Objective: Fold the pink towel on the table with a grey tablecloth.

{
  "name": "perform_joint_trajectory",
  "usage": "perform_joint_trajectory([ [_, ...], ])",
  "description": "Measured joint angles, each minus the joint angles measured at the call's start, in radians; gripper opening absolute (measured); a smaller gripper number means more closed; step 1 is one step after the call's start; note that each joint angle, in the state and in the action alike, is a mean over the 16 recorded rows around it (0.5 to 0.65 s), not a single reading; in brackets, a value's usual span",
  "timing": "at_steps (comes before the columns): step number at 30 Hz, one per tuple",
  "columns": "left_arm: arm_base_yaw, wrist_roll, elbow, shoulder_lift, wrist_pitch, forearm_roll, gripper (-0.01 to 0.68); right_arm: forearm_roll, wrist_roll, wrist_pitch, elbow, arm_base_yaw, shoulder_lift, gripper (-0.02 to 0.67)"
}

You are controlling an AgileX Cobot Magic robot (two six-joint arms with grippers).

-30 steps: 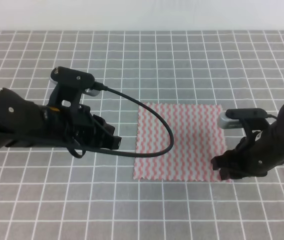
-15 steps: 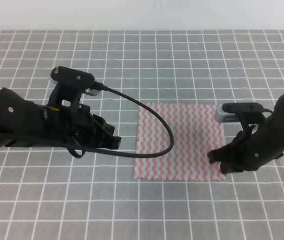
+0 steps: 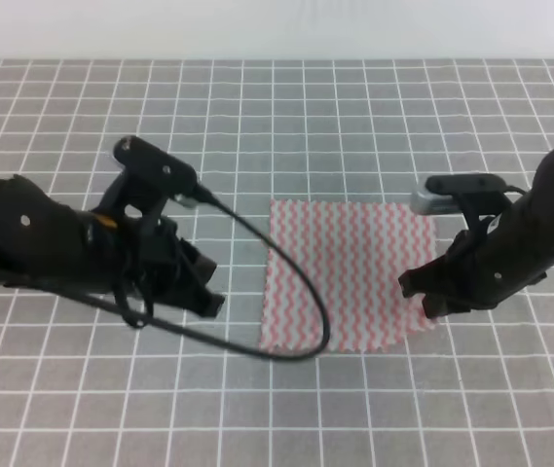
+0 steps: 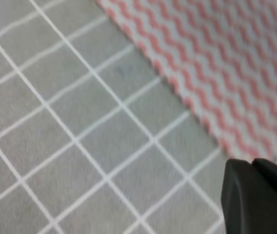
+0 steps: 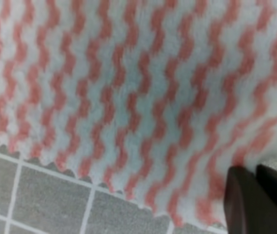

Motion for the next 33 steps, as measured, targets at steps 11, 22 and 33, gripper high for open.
perform_joint_trajectory([
  [11,0.0,0.039,-0.011,0.04,0.092,0.106,0.044,0.001,-0.005,0.046,-0.059,0.0,-0.006,-0.015],
  [22,-0.076,0.1,-0.037,0.062,0.117,0.2,0.241,0.003,-0.005,0.056,-0.082,0.0,-0.002,-0.015],
  [33,-0.239,0.09,-0.041,0.127,0.057,0.356,0.321,0.003,-0.007,0.047,-0.093,-0.002,-0.003,-0.016],
])
